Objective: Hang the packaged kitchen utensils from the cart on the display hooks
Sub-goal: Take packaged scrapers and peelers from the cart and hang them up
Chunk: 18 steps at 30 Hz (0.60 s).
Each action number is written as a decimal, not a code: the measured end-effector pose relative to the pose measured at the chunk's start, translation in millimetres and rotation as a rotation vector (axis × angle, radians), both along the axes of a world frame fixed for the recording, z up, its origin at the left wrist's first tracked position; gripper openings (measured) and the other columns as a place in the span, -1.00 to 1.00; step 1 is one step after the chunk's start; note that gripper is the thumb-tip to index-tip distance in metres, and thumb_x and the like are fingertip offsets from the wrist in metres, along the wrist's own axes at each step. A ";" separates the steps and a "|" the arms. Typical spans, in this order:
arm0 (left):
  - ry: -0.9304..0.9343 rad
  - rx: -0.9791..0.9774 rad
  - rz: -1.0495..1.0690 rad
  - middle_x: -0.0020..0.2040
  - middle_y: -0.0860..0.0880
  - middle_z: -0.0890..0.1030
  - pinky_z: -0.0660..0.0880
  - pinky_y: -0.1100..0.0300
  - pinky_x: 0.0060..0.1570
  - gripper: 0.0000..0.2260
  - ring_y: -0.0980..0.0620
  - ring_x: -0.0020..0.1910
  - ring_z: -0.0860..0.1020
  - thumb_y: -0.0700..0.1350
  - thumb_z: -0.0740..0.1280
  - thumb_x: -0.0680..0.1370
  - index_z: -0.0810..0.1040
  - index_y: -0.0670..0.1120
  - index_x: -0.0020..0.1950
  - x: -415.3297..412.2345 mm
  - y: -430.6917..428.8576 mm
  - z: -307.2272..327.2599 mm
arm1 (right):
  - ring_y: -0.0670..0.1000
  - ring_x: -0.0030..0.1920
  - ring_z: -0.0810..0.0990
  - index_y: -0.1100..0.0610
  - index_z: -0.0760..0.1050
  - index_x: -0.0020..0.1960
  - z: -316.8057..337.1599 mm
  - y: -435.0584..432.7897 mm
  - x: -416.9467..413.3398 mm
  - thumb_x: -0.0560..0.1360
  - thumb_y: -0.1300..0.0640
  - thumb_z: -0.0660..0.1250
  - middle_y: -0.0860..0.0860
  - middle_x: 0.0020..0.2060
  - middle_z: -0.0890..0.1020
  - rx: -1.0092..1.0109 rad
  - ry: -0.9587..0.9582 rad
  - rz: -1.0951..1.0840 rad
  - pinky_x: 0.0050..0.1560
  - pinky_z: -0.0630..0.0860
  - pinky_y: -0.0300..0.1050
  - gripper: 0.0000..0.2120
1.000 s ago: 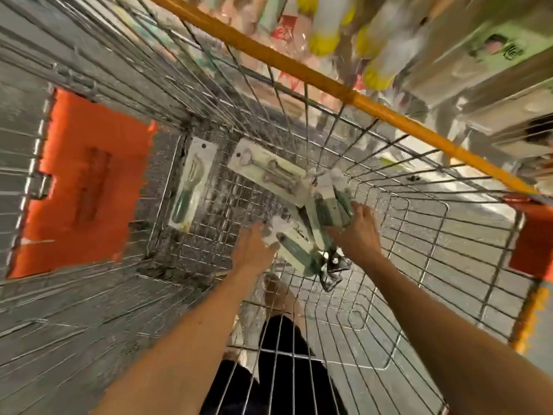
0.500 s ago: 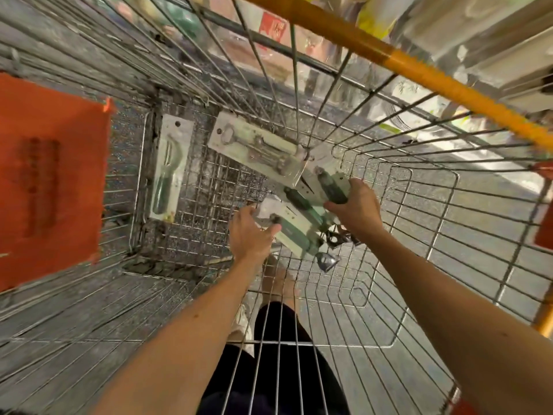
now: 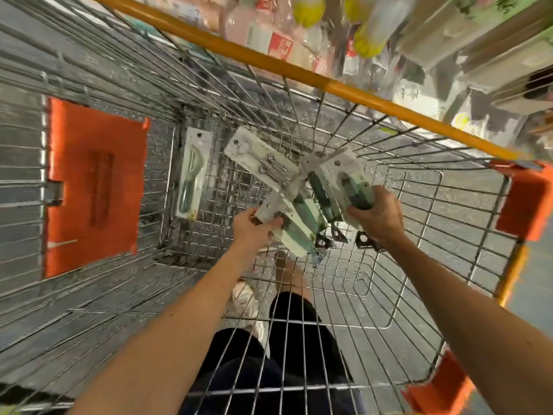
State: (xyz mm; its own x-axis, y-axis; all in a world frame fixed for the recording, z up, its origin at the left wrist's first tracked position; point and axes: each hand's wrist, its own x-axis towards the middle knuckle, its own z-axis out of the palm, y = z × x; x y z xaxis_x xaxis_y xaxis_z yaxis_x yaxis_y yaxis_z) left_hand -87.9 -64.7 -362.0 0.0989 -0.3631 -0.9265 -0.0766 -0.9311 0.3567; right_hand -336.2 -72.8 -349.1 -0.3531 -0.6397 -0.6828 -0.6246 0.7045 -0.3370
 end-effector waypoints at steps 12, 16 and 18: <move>0.134 -0.120 -0.140 0.04 -0.07 0.69 0.59 0.06 0.11 -0.59 -0.03 0.02 0.66 -0.27 0.56 0.38 0.56 -0.17 0.19 67.1 -11.0 83.2 | 0.15 -0.07 0.69 0.22 0.43 0.18 85.9 33.1 70.4 0.43 0.27 0.49 0.13 0.02 0.63 0.080 -0.439 -0.240 -0.11 0.68 0.14 -0.61; 0.208 -0.223 -0.200 -0.21 0.04 0.71 0.58 0.20 -0.34 -0.75 0.10 -0.29 0.68 -0.33 0.49 0.44 0.57 -0.18 0.08 96.2 -6.7 131.0 | 0.13 -0.16 0.71 0.27 0.52 0.07 131.0 44.5 111.2 0.40 0.29 0.52 0.09 -0.13 0.71 -0.012 -0.511 -0.297 -0.14 0.69 0.06 -0.70; 0.238 -0.280 -0.211 -0.24 0.04 0.71 0.54 0.22 -0.44 -0.83 0.08 -0.35 0.67 -0.34 0.45 0.48 0.59 -0.16 0.03 112.8 -0.6 158.4 | 0.04 -0.31 0.65 0.34 0.49 0.10 155.8 53.3 135.7 0.39 0.29 0.53 -0.01 -0.29 0.71 -0.059 -0.571 -0.348 -0.26 0.66 -0.03 -0.65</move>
